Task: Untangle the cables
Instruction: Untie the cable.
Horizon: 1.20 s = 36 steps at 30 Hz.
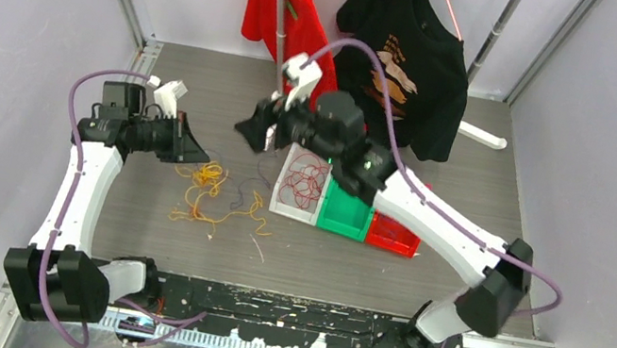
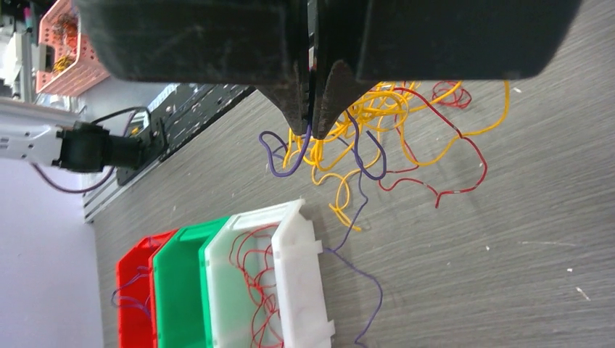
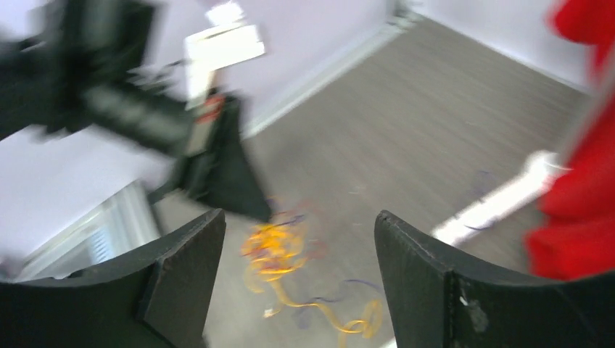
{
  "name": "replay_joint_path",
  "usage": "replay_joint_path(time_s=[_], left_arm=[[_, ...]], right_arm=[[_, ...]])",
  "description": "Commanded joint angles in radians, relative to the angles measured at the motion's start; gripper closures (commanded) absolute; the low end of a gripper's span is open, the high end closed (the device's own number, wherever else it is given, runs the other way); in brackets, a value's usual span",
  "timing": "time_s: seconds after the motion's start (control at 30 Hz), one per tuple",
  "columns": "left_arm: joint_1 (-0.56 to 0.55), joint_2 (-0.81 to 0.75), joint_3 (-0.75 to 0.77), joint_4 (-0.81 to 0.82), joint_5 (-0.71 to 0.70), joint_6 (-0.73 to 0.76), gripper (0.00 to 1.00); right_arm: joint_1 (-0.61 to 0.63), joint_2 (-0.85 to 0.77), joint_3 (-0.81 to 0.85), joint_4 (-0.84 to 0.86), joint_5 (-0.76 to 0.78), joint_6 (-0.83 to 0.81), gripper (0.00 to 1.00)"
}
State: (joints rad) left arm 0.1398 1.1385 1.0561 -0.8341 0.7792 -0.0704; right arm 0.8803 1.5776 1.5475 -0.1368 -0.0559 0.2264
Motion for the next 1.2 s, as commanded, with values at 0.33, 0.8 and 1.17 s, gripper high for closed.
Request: replay_joint_path(time_s=[0.33, 0.8, 1.17], left_arm=[[0.007, -0.073, 0.056, 0.082, 0.100, -0.188, 1.00], [0.007, -0.082, 0.065, 0.057, 0.133, -0.212, 1.00], [0.007, -0.095, 0.085, 0.048, 0.184, -0.243, 1.00]], right_arm=[[0.157, 0.070, -0.238, 0.502, -0.198, -0.015, 0.28], [0.204, 0.193, -0.210, 0.561, -0.039, -0.107, 0.31], [0.224, 0.261, -0.238, 0.683, 0.041, -0.076, 0.60]])
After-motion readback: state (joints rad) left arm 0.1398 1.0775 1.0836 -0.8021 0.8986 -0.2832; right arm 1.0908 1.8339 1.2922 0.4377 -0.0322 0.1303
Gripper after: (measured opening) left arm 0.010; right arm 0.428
